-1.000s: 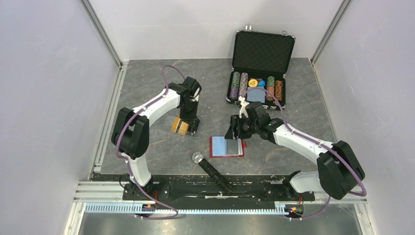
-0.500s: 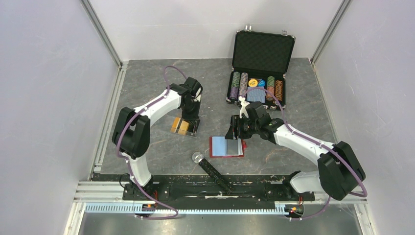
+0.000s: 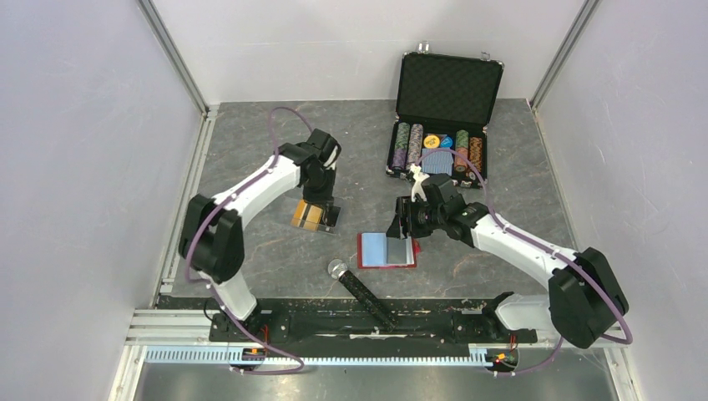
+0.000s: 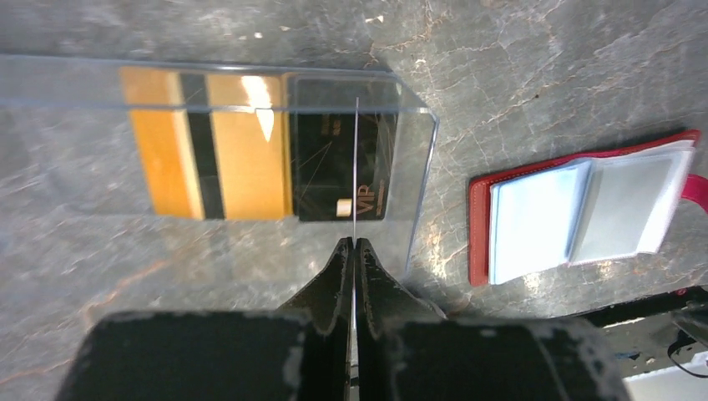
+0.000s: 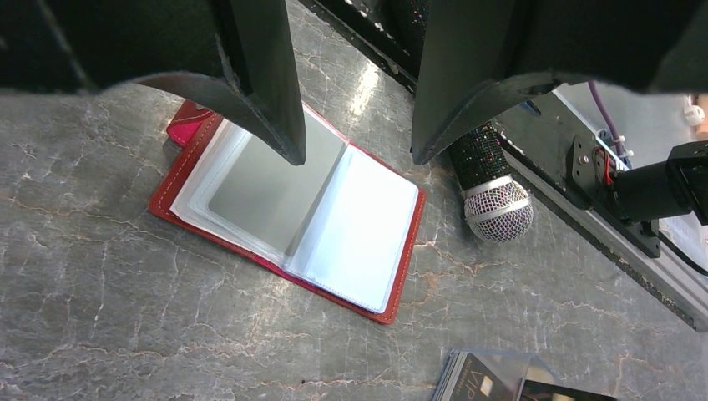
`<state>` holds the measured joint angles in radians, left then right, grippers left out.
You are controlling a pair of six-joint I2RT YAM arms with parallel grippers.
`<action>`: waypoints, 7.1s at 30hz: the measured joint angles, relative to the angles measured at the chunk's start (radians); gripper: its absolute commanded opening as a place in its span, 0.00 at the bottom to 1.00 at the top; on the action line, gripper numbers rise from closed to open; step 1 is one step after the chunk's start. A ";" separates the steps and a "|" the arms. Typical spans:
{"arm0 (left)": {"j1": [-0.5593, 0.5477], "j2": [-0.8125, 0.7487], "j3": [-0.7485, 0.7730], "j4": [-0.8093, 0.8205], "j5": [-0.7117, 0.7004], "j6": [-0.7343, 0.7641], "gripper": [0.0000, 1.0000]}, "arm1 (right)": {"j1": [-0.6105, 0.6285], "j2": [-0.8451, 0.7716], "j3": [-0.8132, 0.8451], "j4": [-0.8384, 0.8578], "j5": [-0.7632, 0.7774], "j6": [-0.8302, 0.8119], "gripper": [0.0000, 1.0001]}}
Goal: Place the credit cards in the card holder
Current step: Pick up the credit card from the storage box, then insert the credit card into the card holder.
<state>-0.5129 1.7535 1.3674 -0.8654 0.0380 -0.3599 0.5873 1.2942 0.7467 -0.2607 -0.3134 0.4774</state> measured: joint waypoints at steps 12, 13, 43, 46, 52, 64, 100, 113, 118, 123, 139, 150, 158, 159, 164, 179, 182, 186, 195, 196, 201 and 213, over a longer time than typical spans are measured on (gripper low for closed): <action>0.001 -0.459 -0.163 0.093 0.020 -0.091 0.02 | 0.000 -0.035 -0.001 -0.034 0.028 -0.019 0.51; 0.000 -0.487 -0.205 0.128 0.062 -0.109 0.02 | 0.000 -0.040 -0.005 -0.034 0.032 -0.023 0.51; -0.202 -0.301 -0.713 1.017 0.356 -0.627 0.02 | 0.000 0.019 -0.110 -0.021 0.089 -0.060 0.16; -0.202 -0.265 -0.684 1.016 0.353 -0.619 0.02 | 0.000 0.036 -0.124 -0.017 0.111 -0.064 0.14; -0.202 -0.184 -0.642 0.995 0.349 -0.588 0.02 | -0.001 0.072 -0.145 -0.003 0.136 -0.072 0.13; -0.202 -0.113 -0.608 0.934 0.331 -0.521 0.02 | -0.001 0.075 -0.145 -0.002 0.137 -0.082 0.11; -0.203 -0.164 -0.604 0.935 0.321 -0.532 0.02 | -0.001 0.075 -0.145 -0.003 0.130 -0.086 0.08; -0.203 -0.097 -0.579 0.935 0.332 -0.532 0.02 | -0.001 0.075 -0.145 -0.003 0.130 -0.087 0.07; -0.203 -0.097 -0.579 0.936 0.333 -0.532 0.02 | -0.001 0.075 -0.145 -0.003 0.130 -0.087 0.07; -0.203 -0.106 -0.579 0.929 0.328 -0.532 0.02 | -0.001 0.075 -0.145 -0.003 0.130 -0.087 0.07; -0.204 -0.130 -0.558 0.921 0.327 -0.532 0.02 | -0.001 0.075 -0.145 -0.003 0.129 -0.090 0.06; -0.220 -0.092 -0.558 0.921 0.327 -0.532 0.02 | -0.001 0.075 -0.145 -0.003 0.129 -0.094 0.06; -0.238 -0.091 -0.558 0.925 0.322 -0.533 0.02 | -0.001 0.075 -0.145 -0.003 0.128 -0.097 0.06; -0.240 -0.091 -0.559 0.927 0.320 -0.533 0.02 | -0.001 0.075 -0.145 -0.003 0.128 -0.097 0.06; -0.249 -0.099 -0.583 0.942 0.303 -0.534 0.02 | -0.001 0.075 -0.145 -0.003 0.128 -0.097 0.06; -0.292 -0.133 -0.651 1.004 0.251 -0.602 0.02 | -0.001 0.075 -0.145 -0.003 0.128 -0.097 0.06; -0.292 -0.124 -0.651 1.008 0.251 -0.603 0.02 | -0.001 0.075 -0.145 -0.003 0.128 -0.097 0.06; -0.293 -0.114 -0.650 1.019 0.252 -0.605 0.02 | -0.001 0.075 -0.145 -0.003 0.128 -0.097 0.06; -0.294 -0.084 -0.650 1.052 0.253 -0.639 0.02 | -0.001 0.068 -0.145 -0.003 0.127 -0.093 0.20; -0.295 -0.082 -0.650 1.056 0.252 -0.645 0.02 | -0.001 0.064 -0.145 -0.003 0.127 -0.090 0.22; -0.302 -0.077 -0.650 1.065 0.242 -0.682 0.02 | -0.008 0.026 -0.150 -0.002 0.127 -0.077 0.34; -0.315 -0.060 -0.637 1.062 0.218 -0.698 0.02 | -0.079 -0.020 -0.189 -0.008 0.138 -0.071 0.39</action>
<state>-0.8276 1.6939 0.7300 0.1963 0.2558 -1.0584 0.5087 1.2739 0.5575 -0.2684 -0.1757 0.4065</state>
